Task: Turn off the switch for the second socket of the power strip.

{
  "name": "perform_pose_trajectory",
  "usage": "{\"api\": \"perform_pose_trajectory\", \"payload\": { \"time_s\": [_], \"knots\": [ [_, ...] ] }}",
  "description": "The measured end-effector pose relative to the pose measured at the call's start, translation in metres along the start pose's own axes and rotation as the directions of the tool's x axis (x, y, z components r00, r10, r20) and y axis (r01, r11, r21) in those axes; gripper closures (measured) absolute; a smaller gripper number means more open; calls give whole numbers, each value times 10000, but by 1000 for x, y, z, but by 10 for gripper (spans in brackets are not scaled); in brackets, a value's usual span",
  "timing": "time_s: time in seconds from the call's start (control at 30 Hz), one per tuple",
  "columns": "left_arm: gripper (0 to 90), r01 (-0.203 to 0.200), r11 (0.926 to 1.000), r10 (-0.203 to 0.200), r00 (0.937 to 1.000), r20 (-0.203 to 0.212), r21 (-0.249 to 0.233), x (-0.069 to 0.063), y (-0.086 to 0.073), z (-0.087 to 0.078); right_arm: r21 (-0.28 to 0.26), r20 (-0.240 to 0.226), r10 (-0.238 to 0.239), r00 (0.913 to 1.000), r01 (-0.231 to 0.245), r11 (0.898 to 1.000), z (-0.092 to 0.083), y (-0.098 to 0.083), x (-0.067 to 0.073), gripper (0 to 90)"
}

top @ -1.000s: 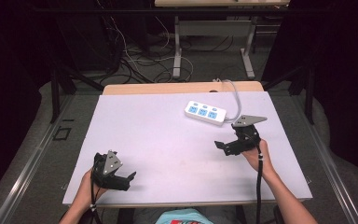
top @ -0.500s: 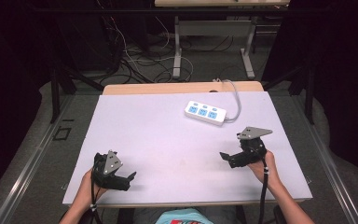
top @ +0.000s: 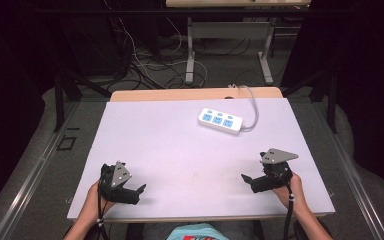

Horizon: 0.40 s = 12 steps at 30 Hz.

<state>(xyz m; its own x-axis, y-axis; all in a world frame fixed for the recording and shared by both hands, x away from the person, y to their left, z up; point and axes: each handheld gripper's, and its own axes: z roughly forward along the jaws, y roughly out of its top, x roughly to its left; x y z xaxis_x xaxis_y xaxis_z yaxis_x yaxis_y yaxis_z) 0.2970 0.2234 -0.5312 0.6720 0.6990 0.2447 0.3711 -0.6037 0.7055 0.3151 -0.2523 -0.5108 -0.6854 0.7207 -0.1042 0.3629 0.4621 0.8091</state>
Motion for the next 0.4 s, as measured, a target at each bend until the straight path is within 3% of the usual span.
{"api": "perform_pose_trajectory", "payload": {
  "time_s": [0.23, 0.4],
  "knots": [
    [8, -63, 10000, 64, 10000, -22, 53, 0, 0, 1, -120, 254, -227, 9994, 230, 9997, -11, -15, 8, 0],
    [8, -56, 9999, 56, 10000, -38, 90, 0, 0, 1, -135, 120, -284, 9995, 286, 9995, -16, -20, 10, 0]
  ]
}}
